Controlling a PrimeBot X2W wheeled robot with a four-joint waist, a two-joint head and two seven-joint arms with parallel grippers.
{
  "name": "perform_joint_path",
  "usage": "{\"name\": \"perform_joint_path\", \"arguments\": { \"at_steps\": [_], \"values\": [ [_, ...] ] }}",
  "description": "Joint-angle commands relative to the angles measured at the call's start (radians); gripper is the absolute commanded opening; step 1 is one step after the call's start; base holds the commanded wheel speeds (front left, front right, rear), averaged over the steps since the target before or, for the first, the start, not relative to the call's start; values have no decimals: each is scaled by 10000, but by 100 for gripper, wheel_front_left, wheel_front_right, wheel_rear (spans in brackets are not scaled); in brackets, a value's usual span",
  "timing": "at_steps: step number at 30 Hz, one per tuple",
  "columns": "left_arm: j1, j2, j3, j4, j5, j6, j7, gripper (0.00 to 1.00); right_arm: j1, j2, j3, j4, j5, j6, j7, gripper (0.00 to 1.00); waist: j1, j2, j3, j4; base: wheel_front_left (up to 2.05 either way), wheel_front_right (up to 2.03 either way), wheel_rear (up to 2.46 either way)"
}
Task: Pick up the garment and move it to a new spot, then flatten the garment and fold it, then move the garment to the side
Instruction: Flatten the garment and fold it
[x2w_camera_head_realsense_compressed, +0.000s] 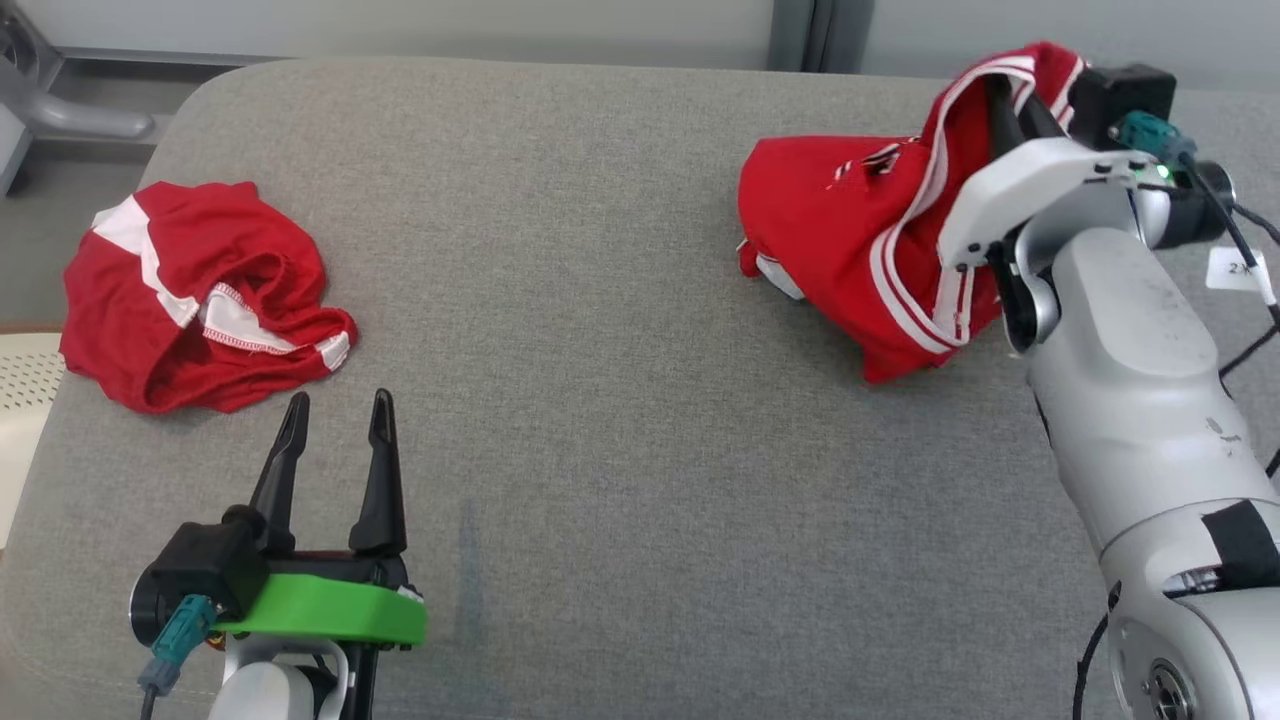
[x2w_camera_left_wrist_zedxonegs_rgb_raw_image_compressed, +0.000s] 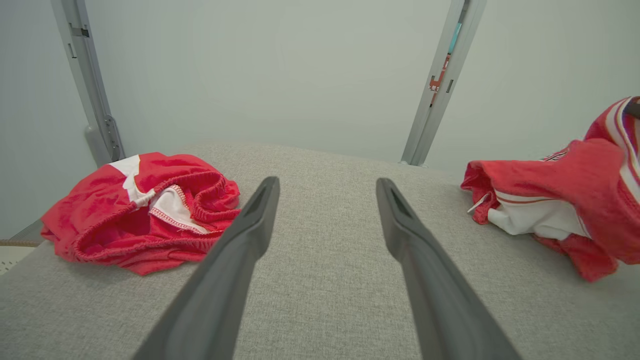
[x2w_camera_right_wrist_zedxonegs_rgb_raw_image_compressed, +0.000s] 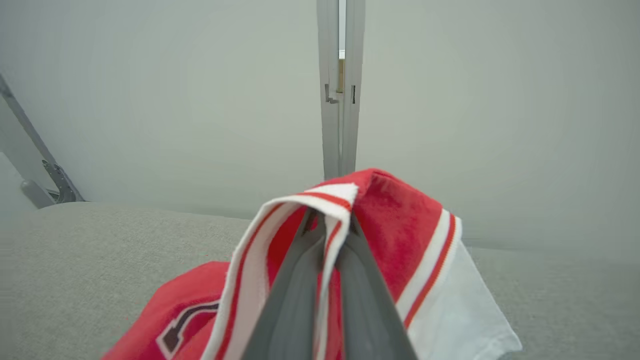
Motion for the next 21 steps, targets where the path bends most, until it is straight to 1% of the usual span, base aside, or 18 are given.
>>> {"name": "perform_joint_path", "arguments": {
  "at_steps": [1, 5, 8, 11, 13, 16, 19, 21],
  "values": [
    [121, -32, 46, 26, 58, -40, -6, 100, -242, 86, 407, -156, 51, -1, -92, 0, 0, 0, -235, -51, 0, 0, 0],
    [266, -51, 121, -5, 90, -63, -6, 100, -754, 203, 1770, -576, 618, -3, -157, 0, 0, 0, -438, -116, 0, 0, 0],
    [370, -58, 188, -51, 114, -54, -6, 100, -1047, 235, 2727, -1045, 1488, -3, -172, 0, 0, 0, -523, -157, 0, 0, 0],
    [446, -68, 225, -107, 142, -68, -6, 100, -1235, 259, 3345, -1690, 2379, -3, -173, 0, 0, 0, -551, -198, 0, 0, 0],
    [507, -69, 247, -148, 140, -75, -6, 100, -1248, 77, 3563, -2165, 2916, -3, -174, 0, 0, 0, -519, -234, 0, 0, 0],
    [527, -76, 244, -187, 156, -87, -6, 100, -1028, -449, 3611, -2251, 3265, -8, -175, 0, 0, 0, -462, -253, 0, 0, 0],
    [448, -81, 184, -202, 171, -94, -6, 100, -819, -1022, 3388, -1850, 3323, -8, -155, 0, 0, 0, -345, -230, 0, 0, 0],
    [348, -82, 116, -215, 172, -103, -6, 100, -723, -1469, 3079, -1361, 3237, -8, -109, 0, 0, 0, -242, -183, 0, 0, 0]
  ]
}}
